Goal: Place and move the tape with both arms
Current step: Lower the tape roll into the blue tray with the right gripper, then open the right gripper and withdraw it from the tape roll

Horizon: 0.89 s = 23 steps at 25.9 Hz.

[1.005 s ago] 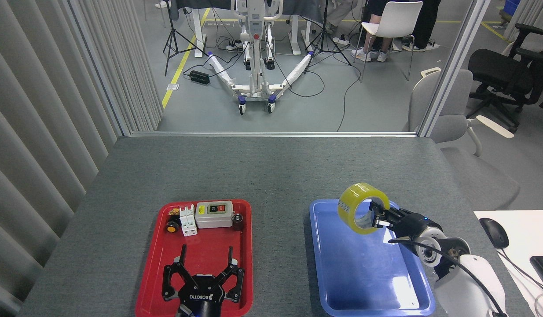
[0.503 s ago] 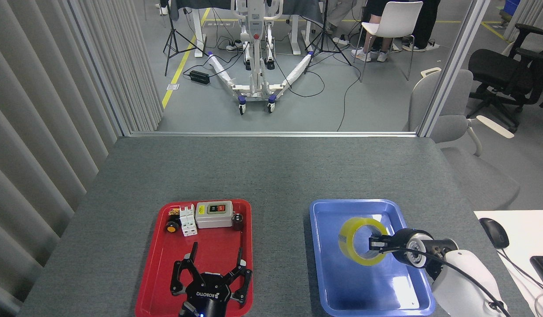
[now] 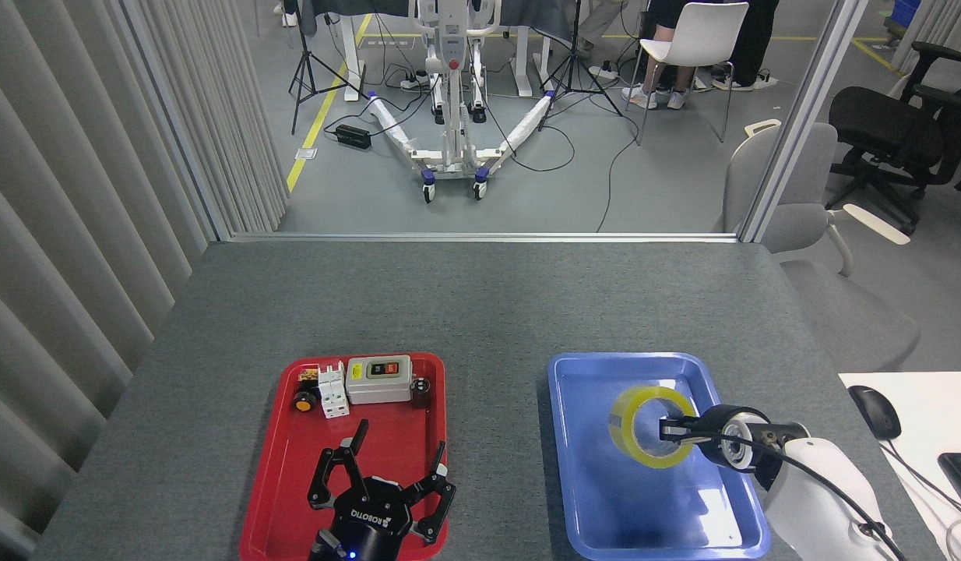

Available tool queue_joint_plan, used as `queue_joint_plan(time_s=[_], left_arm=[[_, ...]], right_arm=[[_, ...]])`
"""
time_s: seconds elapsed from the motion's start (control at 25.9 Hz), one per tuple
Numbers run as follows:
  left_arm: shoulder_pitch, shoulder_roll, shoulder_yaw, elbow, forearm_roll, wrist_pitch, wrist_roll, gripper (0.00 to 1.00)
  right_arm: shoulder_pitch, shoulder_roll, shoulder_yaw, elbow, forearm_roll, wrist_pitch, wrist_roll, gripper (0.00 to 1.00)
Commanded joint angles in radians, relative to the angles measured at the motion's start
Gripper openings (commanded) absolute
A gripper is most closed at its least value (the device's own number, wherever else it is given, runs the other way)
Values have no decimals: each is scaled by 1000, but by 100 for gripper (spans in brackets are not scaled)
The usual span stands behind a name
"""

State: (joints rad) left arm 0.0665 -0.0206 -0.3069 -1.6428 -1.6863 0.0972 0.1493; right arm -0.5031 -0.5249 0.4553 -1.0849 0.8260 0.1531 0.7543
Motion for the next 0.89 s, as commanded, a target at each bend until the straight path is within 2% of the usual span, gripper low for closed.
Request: queue_joint_plan(time_s=[0.0,0.27,0.73,0.85], left_arm=[[1,19,2,-5,2,3,6,100],[10,54,22,3,4,-1,3,100],[9,56,22,-2,4,-8,10,100],[10,56,25,-2,4,-7,10,100]], right_arm=[[-9,11,-1,26,2,-3,0,32],[-14,19,0,39,2,-3,-18,37],[-17,25,-1,39,4,-1,-20,38],[-17,29,-7,33,21,-3,-29,39]])
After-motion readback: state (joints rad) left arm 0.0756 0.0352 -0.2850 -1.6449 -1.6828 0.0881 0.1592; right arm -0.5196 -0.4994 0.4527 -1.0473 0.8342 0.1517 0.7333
